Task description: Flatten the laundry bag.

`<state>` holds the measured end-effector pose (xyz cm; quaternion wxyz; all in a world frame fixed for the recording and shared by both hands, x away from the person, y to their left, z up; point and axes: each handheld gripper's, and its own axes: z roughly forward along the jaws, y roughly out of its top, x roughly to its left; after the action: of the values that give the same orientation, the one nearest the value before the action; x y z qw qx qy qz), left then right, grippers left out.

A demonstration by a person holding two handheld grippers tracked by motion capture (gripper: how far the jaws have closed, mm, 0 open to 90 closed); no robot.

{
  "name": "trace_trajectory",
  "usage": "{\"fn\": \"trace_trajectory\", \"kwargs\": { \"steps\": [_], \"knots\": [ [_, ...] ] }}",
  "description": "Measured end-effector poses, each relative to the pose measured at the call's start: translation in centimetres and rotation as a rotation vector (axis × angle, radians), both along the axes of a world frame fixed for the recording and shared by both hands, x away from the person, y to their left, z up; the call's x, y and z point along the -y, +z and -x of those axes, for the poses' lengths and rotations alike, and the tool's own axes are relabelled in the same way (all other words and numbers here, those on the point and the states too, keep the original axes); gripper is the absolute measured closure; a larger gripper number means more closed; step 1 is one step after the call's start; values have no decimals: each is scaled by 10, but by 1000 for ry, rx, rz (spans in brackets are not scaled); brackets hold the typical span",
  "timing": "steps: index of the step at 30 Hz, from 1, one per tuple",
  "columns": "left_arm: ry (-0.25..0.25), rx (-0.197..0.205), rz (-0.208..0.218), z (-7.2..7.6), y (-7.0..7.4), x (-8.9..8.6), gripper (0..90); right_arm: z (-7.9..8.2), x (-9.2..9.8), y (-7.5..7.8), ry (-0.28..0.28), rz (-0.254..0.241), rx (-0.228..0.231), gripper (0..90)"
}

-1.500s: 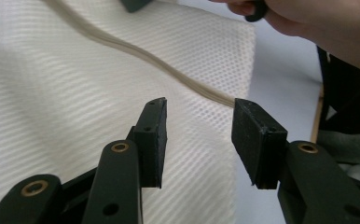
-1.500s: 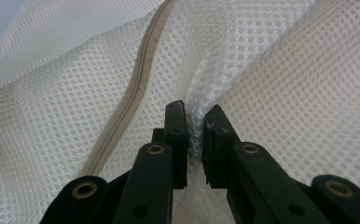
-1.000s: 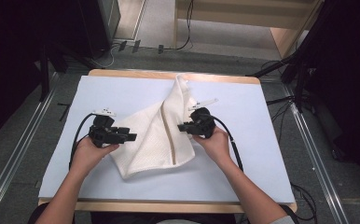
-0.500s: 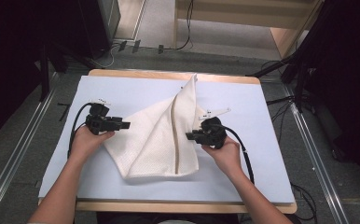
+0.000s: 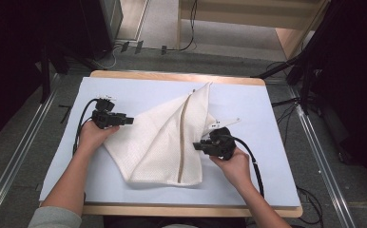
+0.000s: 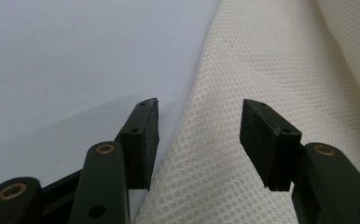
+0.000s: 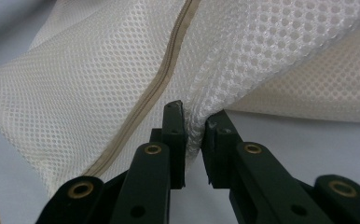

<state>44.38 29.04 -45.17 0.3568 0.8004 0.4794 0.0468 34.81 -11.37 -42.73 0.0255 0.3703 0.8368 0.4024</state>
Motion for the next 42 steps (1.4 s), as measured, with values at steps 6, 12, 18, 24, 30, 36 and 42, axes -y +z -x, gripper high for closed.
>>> {"fn": "trace_trajectory", "kwargs": {
  "steps": [6, 12, 18, 24, 30, 36, 42],
  "knots": [
    [-12, 10, 1, 1, -2, 4, 497, 0, 0, -2, -2, 9, -1, 803],
    [-24, -26, 7, 3, -2, 9, 663, -2, 0, -3, 1, 8, 1, 803],
    [-11, -91, 49, 1, -4, 6, 856, -1, -2, -3, 2, 10, 5, 803],
    [13, -77, 87, 1, 3, -1, 886, -2, 0, -2, -1, 4, 6, 806],
    [67, -64, 109, 1, 8, -14, 887, -4, 6, 2, -11, -7, 16, 809],
    [135, -50, 153, 2, 12, -31, 886, -8, 13, 3, -31, -11, 18, 809],
    [210, -36, 189, 6, 14, -50, 887, -13, 19, 3, -50, -18, 20, 809]
  ]
}}
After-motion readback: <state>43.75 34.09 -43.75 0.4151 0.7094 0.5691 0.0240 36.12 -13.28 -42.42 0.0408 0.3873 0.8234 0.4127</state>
